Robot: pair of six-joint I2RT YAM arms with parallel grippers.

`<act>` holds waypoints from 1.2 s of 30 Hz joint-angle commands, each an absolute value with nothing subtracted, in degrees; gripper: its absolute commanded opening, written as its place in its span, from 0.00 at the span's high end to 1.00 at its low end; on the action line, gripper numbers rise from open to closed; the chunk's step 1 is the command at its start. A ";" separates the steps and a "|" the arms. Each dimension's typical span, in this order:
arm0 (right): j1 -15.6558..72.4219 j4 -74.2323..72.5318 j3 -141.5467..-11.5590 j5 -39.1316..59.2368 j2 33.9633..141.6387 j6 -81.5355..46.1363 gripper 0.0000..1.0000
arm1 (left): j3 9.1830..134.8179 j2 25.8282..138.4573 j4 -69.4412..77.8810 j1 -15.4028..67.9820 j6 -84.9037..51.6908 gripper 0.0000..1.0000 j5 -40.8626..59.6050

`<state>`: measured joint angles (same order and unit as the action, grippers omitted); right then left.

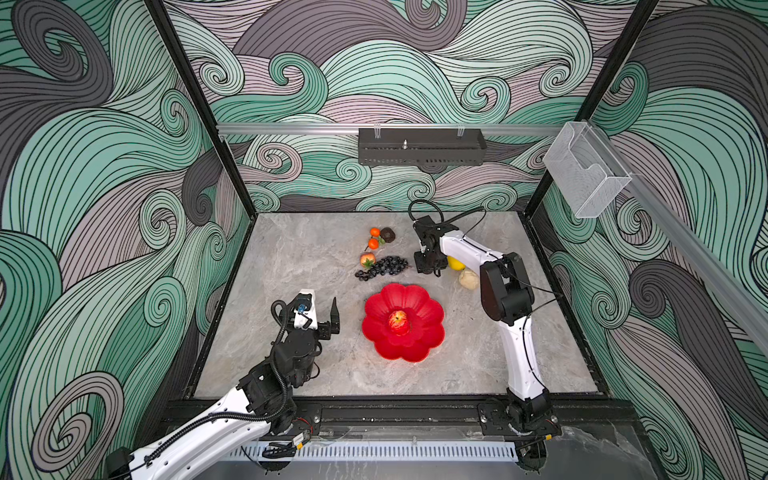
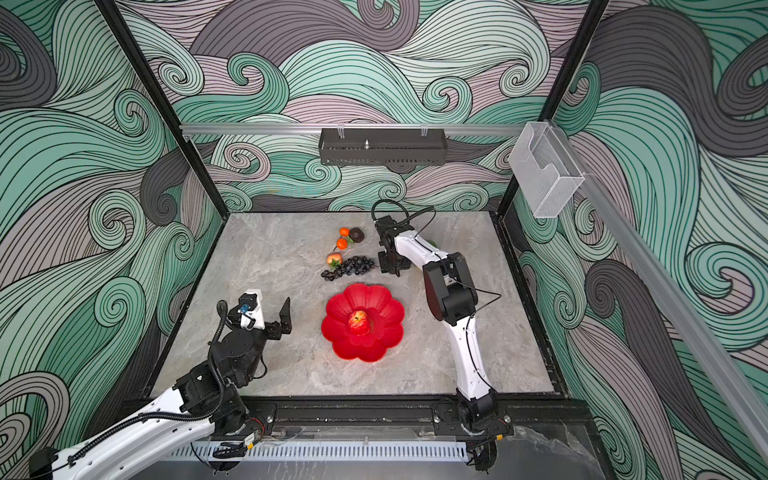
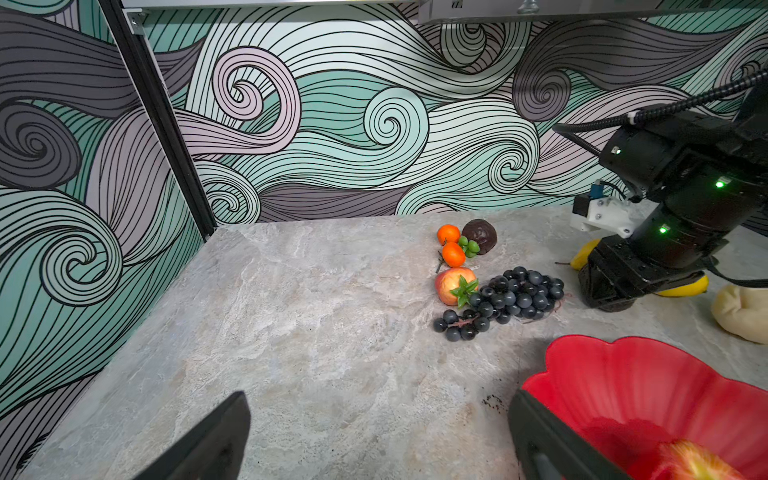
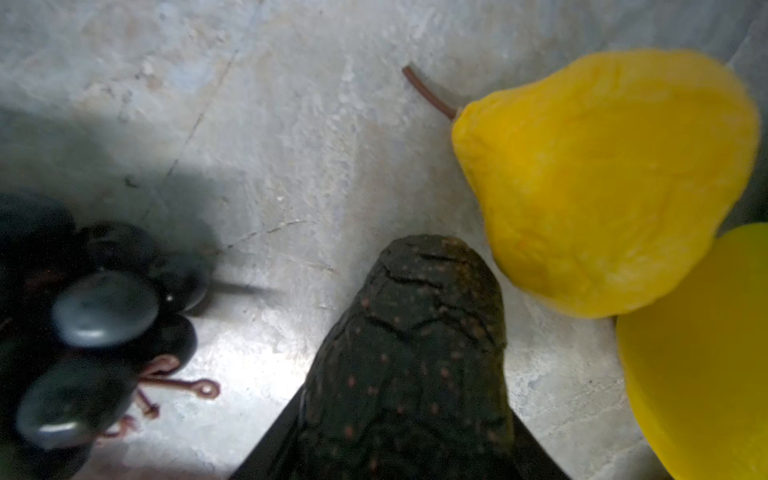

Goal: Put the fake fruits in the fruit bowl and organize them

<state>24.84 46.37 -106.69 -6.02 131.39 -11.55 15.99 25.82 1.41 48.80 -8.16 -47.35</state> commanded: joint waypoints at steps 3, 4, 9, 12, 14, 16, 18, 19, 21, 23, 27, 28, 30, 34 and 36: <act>24.95 47.35 -105.33 -6.10 126.73 -11.48 0.49 | 16.10 29.32 3.86 47.49 -10.13 0.01 -45.59; 25.04 47.20 -104.67 -5.90 125.60 -11.31 0.49 | 16.46 30.02 3.40 47.23 -11.13 0.01 -45.52; 26.34 45.54 -98.76 -6.34 117.80 -10.93 0.50 | 19.14 33.95 0.28 44.85 -15.52 0.01 -42.07; 27.31 43.60 -93.80 -5.57 111.77 -11.16 0.50 | 21.46 36.79 -2.84 41.98 -19.42 0.01 -36.61; 28.30 42.06 -90.44 -4.42 107.60 -11.34 0.51 | 23.00 38.63 -4.42 39.95 -22.43 0.01 -31.97; 29.73 40.08 -87.01 -2.14 103.62 -11.34 0.52 | 24.83 40.43 -5.57 38.07 -25.70 0.01 -26.03; 31.85 36.98 -82.78 -0.30 99.15 -11.29 0.53 | 27.32 42.42 -6.97 37.37 -28.77 0.01 -21.00; 33.06 34.91 -80.34 0.46 96.78 -11.63 0.53 | 28.85 43.61 -8.25 37.29 -30.87 0.01 -19.02; 35.38 31.04 -75.84 3.76 93.08 -11.93 0.54 | 31.84 46.22 -11.62 37.28 -35.01 0.01 -15.92; 38.06 27.19 -71.65 5.86 89.97 -12.30 0.55 | 34.40 48.41 -13.94 37.31 -38.50 0.01 -11.50; 41.93 21.71 -66.00 8.68 86.71 -12.70 0.56 | 35.77 50.18 -12.91 37.24 -42.99 0.02 -2.86; 42.74 20.94 -64.64 9.39 86.14 -12.69 0.56 | 35.77 50.19 -12.05 37.31 -43.84 0.03 -0.78; 44.78 16.76 -61.94 10.82 84.90 -12.40 0.57 | 35.37 50.26 -9.67 37.27 -44.89 0.04 2.79; 47.98 10.24 -56.95 11.74 82.08 -12.41 0.58 | 32.96 50.80 -4.94 37.27 -50.12 0.06 4.64; 49.47 7.48 -54.72 11.93 80.99 -12.62 0.59 | 32.22 50.80 -3.17 37.27 -51.66 0.07 6.04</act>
<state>47.77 15.44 -56.31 10.04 83.37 -12.32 32.95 50.43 -6.90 37.52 -46.59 1.63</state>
